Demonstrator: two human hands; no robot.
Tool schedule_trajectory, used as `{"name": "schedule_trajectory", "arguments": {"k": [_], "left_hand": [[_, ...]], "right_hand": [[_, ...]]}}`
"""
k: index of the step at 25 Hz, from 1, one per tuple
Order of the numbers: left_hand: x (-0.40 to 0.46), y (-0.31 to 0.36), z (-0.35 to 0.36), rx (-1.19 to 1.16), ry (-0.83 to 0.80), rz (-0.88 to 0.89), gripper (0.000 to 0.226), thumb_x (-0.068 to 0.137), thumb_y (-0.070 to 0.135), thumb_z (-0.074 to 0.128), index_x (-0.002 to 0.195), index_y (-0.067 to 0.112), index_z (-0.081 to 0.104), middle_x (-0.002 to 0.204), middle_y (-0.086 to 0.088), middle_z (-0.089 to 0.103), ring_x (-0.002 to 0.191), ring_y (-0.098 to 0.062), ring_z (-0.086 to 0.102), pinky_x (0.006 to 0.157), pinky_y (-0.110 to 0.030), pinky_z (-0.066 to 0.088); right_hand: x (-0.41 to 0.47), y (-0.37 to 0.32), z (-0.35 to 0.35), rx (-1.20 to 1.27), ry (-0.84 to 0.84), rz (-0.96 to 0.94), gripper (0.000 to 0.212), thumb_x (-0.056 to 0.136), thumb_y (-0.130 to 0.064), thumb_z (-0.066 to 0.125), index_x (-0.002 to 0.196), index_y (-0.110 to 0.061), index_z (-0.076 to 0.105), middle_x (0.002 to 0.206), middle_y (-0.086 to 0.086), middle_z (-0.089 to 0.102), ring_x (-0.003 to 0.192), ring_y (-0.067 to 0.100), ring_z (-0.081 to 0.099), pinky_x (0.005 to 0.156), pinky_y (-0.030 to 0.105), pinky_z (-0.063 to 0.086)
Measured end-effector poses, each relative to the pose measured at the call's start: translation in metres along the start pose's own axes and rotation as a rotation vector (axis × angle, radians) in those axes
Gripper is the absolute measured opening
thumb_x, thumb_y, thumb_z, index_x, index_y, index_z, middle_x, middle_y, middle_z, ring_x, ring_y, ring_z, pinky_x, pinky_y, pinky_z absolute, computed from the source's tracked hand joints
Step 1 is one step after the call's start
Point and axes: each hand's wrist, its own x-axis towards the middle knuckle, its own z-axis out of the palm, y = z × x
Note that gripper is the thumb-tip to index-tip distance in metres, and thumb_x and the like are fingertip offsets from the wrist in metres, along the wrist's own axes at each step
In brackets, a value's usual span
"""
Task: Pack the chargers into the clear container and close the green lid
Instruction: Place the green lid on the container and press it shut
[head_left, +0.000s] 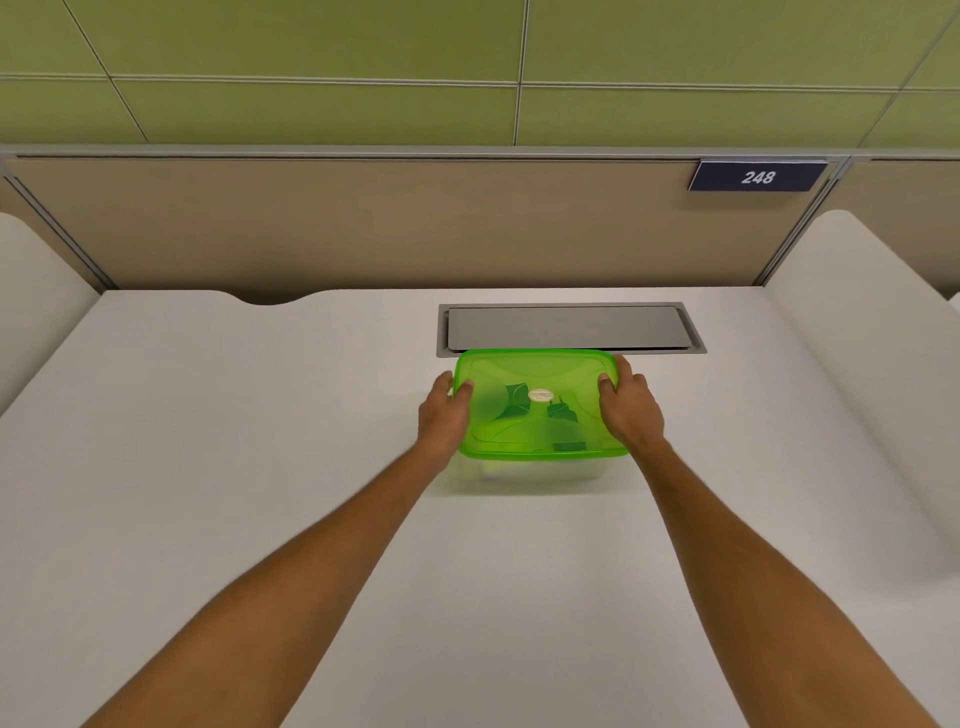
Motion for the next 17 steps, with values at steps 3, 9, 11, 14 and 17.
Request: {"name": "schedule_trajectory", "arguments": {"k": [3, 9, 11, 14, 17], "left_hand": [[0.026, 0.015, 0.005, -0.023, -0.034, -0.017, 0.039, 0.098, 0.034, 0.044, 0.133, 0.019, 0.051, 0.139, -0.01, 0.052, 0.125, -0.027, 0.047, 0.094, -0.027, 0.034], [0.049, 0.013, 0.013, -0.03, 0.002, -0.004, 0.026, 0.098, 0.028, 0.046, 0.114, 0.017, 0.063, 0.116, -0.011, 0.063, 0.097, -0.023, 0.052, 0.079, -0.027, 0.038], [0.053, 0.012, 0.014, -0.046, 0.048, -0.004, 0.024, 0.097, 0.027, 0.049, 0.109, 0.016, 0.066, 0.11, -0.01, 0.065, 0.093, -0.024, 0.053, 0.077, -0.026, 0.037], [0.056, 0.015, 0.014, -0.053, 0.118, -0.018, 0.021, 0.093, 0.023, 0.056, 0.105, 0.014, 0.07, 0.106, -0.012, 0.068, 0.088, -0.024, 0.055, 0.075, -0.026, 0.041], [0.057, 0.018, 0.016, -0.074, 0.17, -0.048, 0.021, 0.09, 0.019, 0.06, 0.107, 0.013, 0.071, 0.109, -0.013, 0.07, 0.097, -0.029, 0.062, 0.08, -0.028, 0.046]], "right_hand": [[-0.002, 0.0, 0.002, -0.049, 0.021, -0.015, 0.049, 0.101, -0.037, 0.029, 0.148, -0.023, 0.025, 0.13, 0.022, 0.049, 0.112, 0.044, 0.054, 0.089, 0.048, 0.045], [-0.004, 0.0, 0.004, -0.105, 0.049, -0.021, 0.05, 0.101, -0.037, 0.027, 0.148, -0.021, 0.024, 0.129, 0.02, 0.048, 0.104, 0.044, 0.058, 0.081, 0.045, 0.047], [-0.004, -0.001, 0.005, -0.118, 0.059, -0.02, 0.05, 0.101, -0.037, 0.027, 0.148, -0.02, 0.024, 0.129, 0.019, 0.048, 0.102, 0.043, 0.059, 0.079, 0.044, 0.047], [-0.004, -0.002, 0.006, -0.142, 0.068, -0.021, 0.05, 0.102, -0.037, 0.027, 0.149, -0.019, 0.024, 0.129, 0.019, 0.049, 0.101, 0.043, 0.059, 0.077, 0.044, 0.047], [-0.003, -0.003, 0.007, -0.149, 0.075, -0.026, 0.05, 0.102, -0.037, 0.027, 0.148, -0.019, 0.025, 0.129, 0.019, 0.049, 0.1, 0.043, 0.059, 0.075, 0.044, 0.047]]}}
